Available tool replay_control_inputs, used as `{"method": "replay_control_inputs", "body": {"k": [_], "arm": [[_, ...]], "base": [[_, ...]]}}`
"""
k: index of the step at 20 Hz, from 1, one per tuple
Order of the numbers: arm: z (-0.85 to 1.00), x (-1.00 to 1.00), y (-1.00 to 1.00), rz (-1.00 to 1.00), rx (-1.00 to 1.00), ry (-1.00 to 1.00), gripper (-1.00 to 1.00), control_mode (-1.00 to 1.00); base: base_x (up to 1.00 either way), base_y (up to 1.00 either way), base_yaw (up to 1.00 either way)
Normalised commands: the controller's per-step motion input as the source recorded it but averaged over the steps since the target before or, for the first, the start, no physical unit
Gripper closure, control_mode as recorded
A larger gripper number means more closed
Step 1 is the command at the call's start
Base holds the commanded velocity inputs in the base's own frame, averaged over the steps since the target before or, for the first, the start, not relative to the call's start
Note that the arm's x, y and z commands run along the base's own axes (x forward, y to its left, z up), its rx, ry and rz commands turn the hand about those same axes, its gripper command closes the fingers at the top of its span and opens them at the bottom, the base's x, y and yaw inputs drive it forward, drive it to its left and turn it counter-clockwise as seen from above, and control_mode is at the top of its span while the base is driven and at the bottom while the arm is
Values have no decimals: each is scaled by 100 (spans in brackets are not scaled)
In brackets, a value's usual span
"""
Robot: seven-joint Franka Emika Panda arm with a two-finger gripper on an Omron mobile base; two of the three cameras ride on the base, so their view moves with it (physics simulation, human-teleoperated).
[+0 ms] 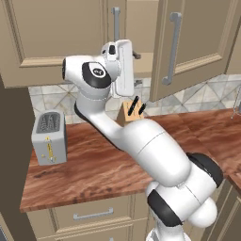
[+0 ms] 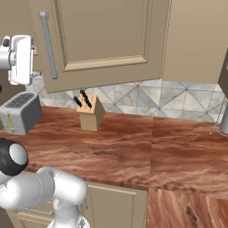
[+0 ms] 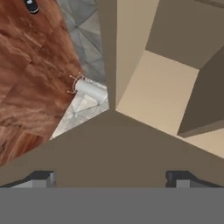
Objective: Open the cabinet, pick the kettle from the cabinet, and place it in the sink.
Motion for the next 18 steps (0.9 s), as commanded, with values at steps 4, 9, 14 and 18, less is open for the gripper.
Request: {"method": "replay_control_inputs", "body": {"k": [4, 9, 14, 18], "arm": [[-7, 14, -14, -6, -5, 10, -100, -100], [-4, 12, -12, -8, -5, 10, -100, -100], [0, 1, -11, -9, -5, 8, -100, -100], [0, -3, -17, -10, -3, 5, -100, -100]], "base": [[0, 0, 0], [0, 0, 0], [0, 0, 0], [0, 0, 0]]}}
